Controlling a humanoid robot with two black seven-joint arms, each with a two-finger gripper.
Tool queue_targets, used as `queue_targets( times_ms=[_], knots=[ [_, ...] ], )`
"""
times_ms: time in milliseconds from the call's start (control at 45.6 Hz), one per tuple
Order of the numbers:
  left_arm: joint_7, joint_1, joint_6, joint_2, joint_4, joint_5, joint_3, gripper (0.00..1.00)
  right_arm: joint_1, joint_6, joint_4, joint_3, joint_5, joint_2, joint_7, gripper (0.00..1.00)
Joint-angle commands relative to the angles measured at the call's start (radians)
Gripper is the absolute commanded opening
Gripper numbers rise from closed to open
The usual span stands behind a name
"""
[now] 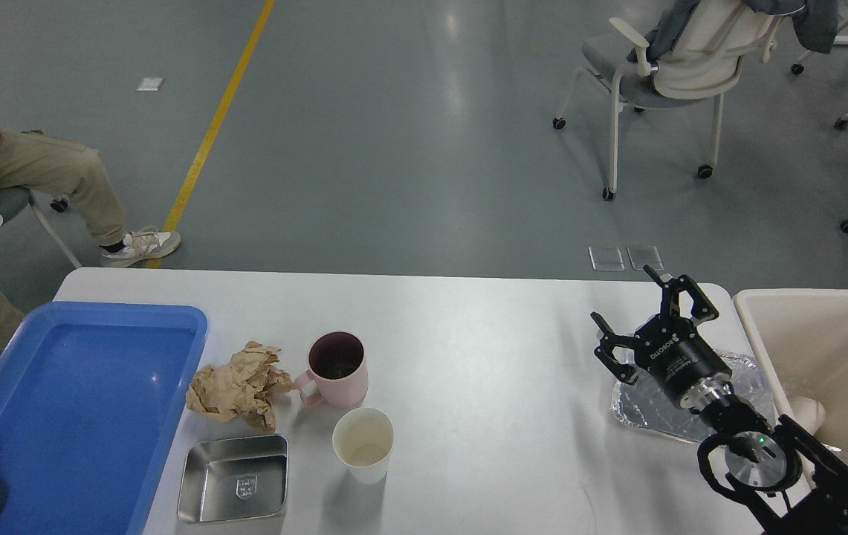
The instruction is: Tidy desktop
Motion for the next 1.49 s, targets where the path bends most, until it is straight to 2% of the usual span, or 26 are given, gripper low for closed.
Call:
queue_targets(
  times_ms=[0, 44, 307, 416, 504, 614, 745, 876, 1074, 1183, 1315, 1468],
  knots=[
    [-0.069, 0.000, -0.036, 0.022, 0.011, -0.059, 0.000, 0.97, 0.001, -0.002, 0.000, 0.000, -0.001, 0.008, 0.000, 1.00],
    [-0.084, -0.001, -0.043, 0.022, 0.013, -0.057, -0.002, 0.97, 0.001, -0.002, 0.000, 0.000, -0.001, 0.013, 0.000, 1.00],
    [-0.083, -0.023, -0.046, 0.097, 0.051, -0.022, 0.008, 0.97, 0.000, -0.014, 0.003, 0.000, -0.001, 0.022, 0.000, 1.00],
    [-0.092, -0.093, -0.061, 0.117, 0.054, 0.051, 0.021, 0.97, -0.002, -0.014, 0.004, 0.002, -0.001, 0.024, 0.000, 1.00],
    [-0.099, -0.159, -0.111, 0.128, 0.054, 0.157, 0.034, 0.97, 0.000, -0.014, 0.004, 0.002, -0.001, 0.031, 0.002, 1.00],
    [-0.139, -0.261, -0.133, 0.100, 0.054, 0.335, 0.081, 0.97, 0.001, -0.014, 0.006, 0.003, 0.001, 0.035, 0.000, 1.00],
    [-0.228, -0.440, -0.130, 0.034, 0.056, 0.577, 0.233, 0.97, 0.001, -0.014, 0.024, 0.003, 0.001, 0.035, 0.002, 1.00],
    [-0.280, -0.647, -0.119, -0.029, 0.079, 0.731, 0.447, 0.97, 0.001, -0.014, 0.038, 0.003, 0.001, 0.030, 0.000, 1.00],
    [-0.299, -0.977, -0.107, -0.162, 0.126, 0.806, 0.813, 0.93, -0.005, -0.015, 0.074, 0.003, 0.001, 0.025, 0.000, 1.00],
    [-0.319, -1.127, -0.052, -0.277, 0.178, 0.814, 1.018, 0.89, -0.005, -0.014, 0.074, 0.003, 0.001, 0.025, 0.000, 1.00],
    [-0.322, -1.210, 0.042, -0.377, 0.215, 0.840, 1.199, 0.83, -0.005, -0.014, 0.075, 0.005, 0.001, 0.025, 0.000, 1.00],
    [-0.316, -1.255, 0.060, -0.475, 0.243, 0.855, 1.291, 0.80, -0.008, -0.012, 0.075, 0.005, 0.001, 0.025, 0.000, 1.00]
  ],
)
